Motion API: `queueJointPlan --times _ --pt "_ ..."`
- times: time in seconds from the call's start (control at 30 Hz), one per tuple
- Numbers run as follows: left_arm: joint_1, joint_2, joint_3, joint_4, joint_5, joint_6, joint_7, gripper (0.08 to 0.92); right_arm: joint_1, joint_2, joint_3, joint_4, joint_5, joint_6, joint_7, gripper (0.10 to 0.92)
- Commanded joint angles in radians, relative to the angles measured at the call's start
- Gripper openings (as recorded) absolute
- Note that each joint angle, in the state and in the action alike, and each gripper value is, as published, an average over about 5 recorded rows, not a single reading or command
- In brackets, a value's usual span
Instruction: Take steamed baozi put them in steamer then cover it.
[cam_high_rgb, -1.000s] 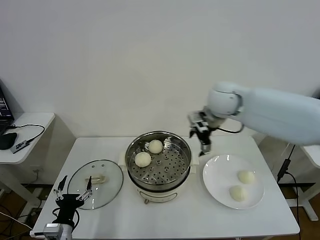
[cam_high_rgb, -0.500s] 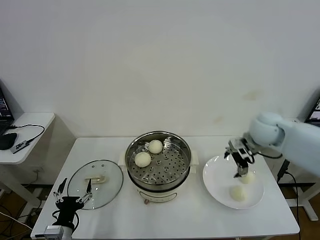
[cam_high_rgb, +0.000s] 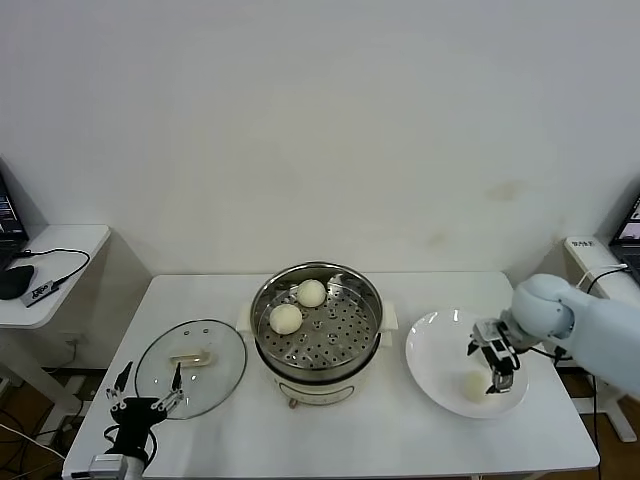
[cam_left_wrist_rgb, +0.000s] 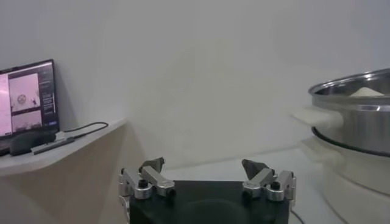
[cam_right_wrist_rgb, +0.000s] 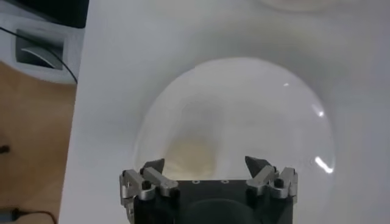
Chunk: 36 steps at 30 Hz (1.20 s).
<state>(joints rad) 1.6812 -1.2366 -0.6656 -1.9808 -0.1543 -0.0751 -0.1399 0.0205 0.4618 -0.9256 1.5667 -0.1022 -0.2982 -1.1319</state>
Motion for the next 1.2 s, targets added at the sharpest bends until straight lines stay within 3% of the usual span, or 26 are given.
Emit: queueJointPlan --times 0.03,0.4,0.77,1.2 --pt "-0.001 -0.001 0.001 0.002 0.001 -0.001 0.000 0.823 -0.145 0.001 0.091 -0.059 -0.051 0.007 0.008 0.823" --pt "-0.002 -0.002 0.001 0.005 0.001 -0.002 0.001 0.823 -0.166 0.043 0.102 -0.108 -0.067 0.000 0.031 0.813" --pt "-0.001 -0.005 0.001 0.000 0.002 -0.002 0.000 0.823 -0.183 0.062 0.111 -0.117 -0.068 -0.009 0.037 0.698" --pt "0.004 -0.005 -0.002 -0.018 0.003 -0.002 0.000 0.823 -0.096 0.038 0.105 -0.086 -0.028 -0.013 0.022 0.662"
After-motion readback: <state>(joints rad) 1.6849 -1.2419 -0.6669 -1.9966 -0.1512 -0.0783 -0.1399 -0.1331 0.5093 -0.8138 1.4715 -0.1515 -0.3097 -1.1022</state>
